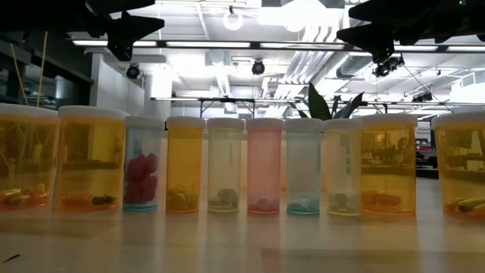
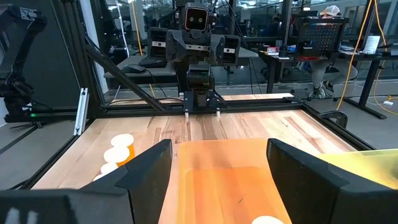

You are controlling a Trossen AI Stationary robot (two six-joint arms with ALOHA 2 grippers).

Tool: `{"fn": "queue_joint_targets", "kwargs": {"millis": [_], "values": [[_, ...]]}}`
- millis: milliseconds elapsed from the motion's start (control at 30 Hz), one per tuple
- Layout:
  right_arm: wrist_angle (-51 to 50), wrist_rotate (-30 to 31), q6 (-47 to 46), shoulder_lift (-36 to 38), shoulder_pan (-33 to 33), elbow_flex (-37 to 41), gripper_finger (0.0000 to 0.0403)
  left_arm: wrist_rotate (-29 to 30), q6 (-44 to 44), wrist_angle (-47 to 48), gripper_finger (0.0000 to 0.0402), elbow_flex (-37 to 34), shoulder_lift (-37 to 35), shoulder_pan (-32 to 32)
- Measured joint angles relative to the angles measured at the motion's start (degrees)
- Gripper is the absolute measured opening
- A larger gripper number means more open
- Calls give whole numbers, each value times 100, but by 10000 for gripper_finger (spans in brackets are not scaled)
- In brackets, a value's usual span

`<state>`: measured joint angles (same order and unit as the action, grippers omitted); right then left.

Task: Pick and place medicine bottles into bin by pill shape (circle, oval)
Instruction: Put the big orange pill bottle into the orange bin

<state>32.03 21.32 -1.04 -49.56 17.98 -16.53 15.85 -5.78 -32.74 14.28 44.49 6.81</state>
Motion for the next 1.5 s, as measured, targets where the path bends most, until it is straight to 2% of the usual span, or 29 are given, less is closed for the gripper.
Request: {"fn": "queue_joint_targets", "kwargs": {"millis": [233,467,567,667,733,833,967,1100,1233,1500], "values": [[0,0,-21,0,0,0,256,1,45,36,216,0,0,0],[11,-74,-544,-7,0,-2,256,-1,107,38,216,-1,0,-2],[54,-117,-693,-191,27,-115,256,1,113,36,216,-2,0,-2],[-187,-281,-707,-598,188,-545,256,-1,194,41,216,-2,0,-2],[-864,-304,-710,-897,408,-991,256,-1,212,46,216,-2,-1,-2],[-2646,-256,-1169,-1367,826,-1869,256,-1,208,98,216,-4,-2,-2],[-4763,-203,-2535,-2082,1494,-3002,256,1,203,128,216,-4,-4,-2],[-6151,93,-3738,-2854,2160,-3859,256,-1,195,135,216,-4,-4,-2],[-6548,474,-4266,-3592,2588,-4330,256,-1,195,141,216,-4,-4,-2],[-6619,496,-4415,-4594,2696,-4548,256,-1,196,157,216,-4,-4,-2]]}}
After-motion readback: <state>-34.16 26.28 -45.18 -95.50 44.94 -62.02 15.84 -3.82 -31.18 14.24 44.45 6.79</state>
